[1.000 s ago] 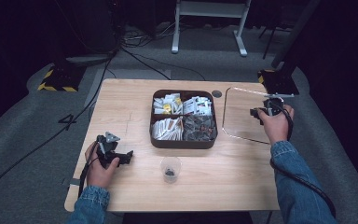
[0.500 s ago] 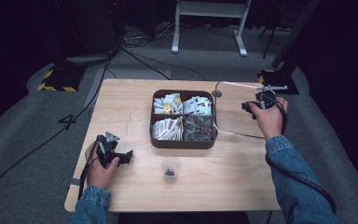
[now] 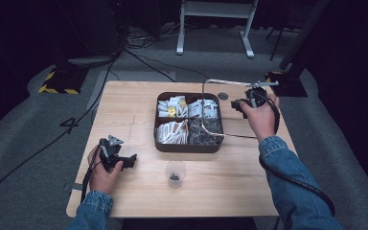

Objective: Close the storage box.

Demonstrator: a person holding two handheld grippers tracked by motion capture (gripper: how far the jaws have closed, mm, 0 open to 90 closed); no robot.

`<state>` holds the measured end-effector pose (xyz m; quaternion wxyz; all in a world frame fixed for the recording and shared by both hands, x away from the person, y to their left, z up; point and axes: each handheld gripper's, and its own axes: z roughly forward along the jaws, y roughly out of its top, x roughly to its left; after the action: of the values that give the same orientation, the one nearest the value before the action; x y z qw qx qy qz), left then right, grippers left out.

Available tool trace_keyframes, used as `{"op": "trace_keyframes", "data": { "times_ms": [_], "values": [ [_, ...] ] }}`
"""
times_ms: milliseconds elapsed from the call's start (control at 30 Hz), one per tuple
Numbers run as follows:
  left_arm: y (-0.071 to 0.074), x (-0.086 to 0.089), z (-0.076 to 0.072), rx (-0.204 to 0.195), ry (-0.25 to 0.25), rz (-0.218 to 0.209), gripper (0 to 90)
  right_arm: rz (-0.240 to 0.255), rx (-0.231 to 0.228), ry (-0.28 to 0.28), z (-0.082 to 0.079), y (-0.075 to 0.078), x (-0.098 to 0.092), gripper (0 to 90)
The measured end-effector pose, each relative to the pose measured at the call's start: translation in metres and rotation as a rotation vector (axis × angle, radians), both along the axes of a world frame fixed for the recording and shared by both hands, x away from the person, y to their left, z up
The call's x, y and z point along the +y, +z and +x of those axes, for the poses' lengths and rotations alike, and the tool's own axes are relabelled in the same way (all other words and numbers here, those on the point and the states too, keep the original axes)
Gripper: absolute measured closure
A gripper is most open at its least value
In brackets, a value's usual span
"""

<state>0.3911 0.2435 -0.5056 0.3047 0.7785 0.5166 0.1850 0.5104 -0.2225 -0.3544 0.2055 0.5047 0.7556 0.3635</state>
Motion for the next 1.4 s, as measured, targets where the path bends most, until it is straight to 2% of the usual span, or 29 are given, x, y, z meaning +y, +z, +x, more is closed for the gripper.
{"op": "trace_keyframes", "data": {
  "times_ms": [400,733,1000,1400],
  "values": [
    [0.000,0.000,0.000,0.001,0.005,0.000,0.2,0.005,0.007,0.054,-0.002,0.000,0.047,59.3],
    [0.000,0.000,0.000,0.001,0.005,0.001,0.2,0.012,0.003,0.096,-0.001,0.004,0.077,59.3],
    [0.000,0.000,0.000,0.001,0.005,0.000,0.2,0.017,0.012,0.121,-0.001,0.000,0.100,59.3],
    [0.000,0.000,0.000,0.001,0.005,0.001,0.2,0.017,0.025,0.118,0.003,-0.013,0.126,59.2]
  ]
}}
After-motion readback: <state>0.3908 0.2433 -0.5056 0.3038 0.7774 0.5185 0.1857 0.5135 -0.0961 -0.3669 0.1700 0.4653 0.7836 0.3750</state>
